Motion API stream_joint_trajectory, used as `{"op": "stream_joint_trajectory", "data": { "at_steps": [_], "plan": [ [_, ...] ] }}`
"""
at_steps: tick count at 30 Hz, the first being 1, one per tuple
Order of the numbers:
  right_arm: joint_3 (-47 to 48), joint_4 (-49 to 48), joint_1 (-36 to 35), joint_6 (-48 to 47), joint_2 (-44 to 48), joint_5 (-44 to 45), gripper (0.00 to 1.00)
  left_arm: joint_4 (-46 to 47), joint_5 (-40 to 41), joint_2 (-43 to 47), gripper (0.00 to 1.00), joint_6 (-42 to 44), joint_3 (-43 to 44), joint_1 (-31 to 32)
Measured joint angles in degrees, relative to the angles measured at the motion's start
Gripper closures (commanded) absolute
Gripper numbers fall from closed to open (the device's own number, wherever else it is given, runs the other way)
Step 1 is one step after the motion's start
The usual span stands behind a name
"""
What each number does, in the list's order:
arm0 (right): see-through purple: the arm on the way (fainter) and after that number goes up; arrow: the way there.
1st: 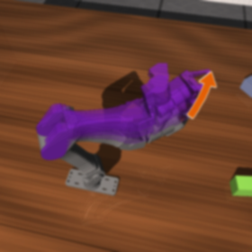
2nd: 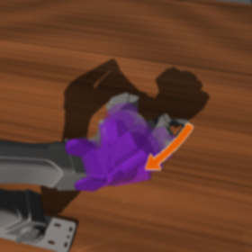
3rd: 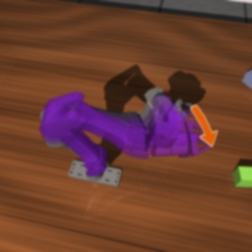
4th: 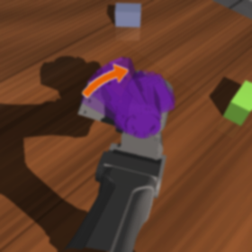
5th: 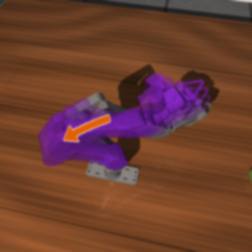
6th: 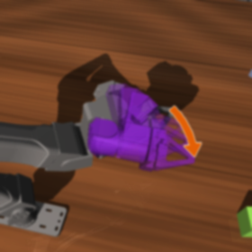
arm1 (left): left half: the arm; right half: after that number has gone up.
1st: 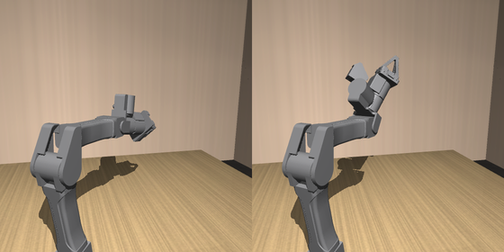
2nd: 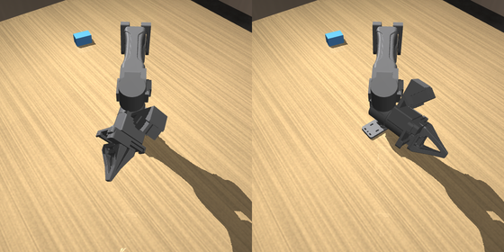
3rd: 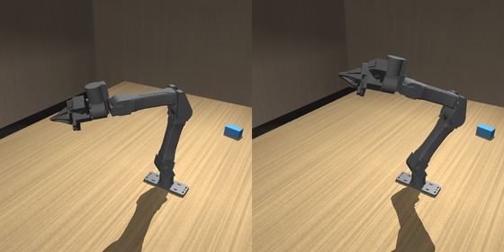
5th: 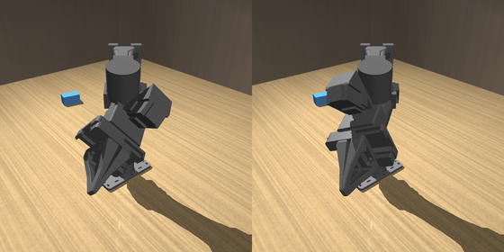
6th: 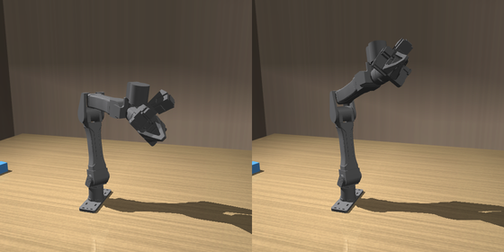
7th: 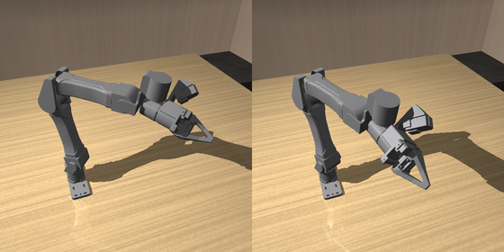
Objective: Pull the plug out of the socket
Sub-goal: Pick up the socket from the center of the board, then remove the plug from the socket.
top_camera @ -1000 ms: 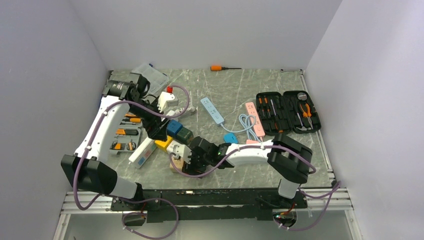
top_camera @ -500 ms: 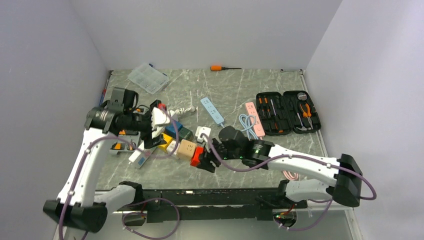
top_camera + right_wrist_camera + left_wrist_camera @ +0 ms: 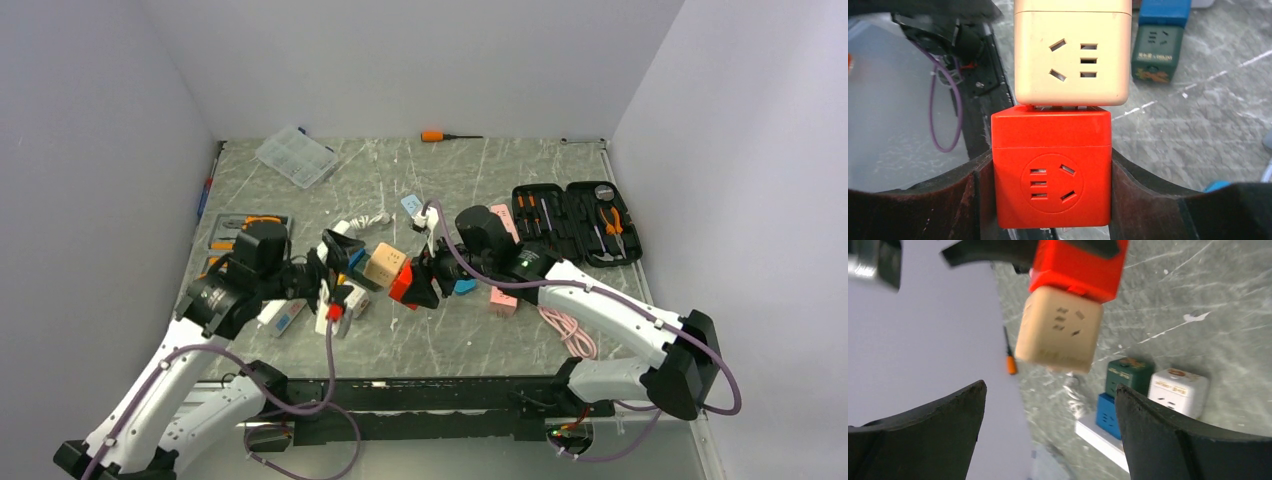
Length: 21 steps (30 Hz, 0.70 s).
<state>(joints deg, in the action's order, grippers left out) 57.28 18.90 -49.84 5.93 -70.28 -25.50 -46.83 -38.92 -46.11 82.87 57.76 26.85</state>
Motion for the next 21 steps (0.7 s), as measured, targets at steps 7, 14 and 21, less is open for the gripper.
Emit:
{"op": "stream_joint_trajectory", "data": {
  "at_steps": [7, 14, 21],
  "plan": [
    [3.3, 1.0, 1.3, 1.8, -1.4, -6.1, 1.0, 10.4, 4.5, 4.6, 0.01, 12.3, -11.0, 7.8],
    [5.5, 2.6, 1.3, 3.4, -2.1, -9.6, 1.0, 17.7, 6.6, -0.3, 0.01, 15.6, -10.7, 10.3],
    [5.7, 3.3, 1.3, 5.7, -2.3, -10.7, 1.0, 17.3, 6.9, -2.6, 0.29, 18.0, -9.5, 11.0]
  ]
}}
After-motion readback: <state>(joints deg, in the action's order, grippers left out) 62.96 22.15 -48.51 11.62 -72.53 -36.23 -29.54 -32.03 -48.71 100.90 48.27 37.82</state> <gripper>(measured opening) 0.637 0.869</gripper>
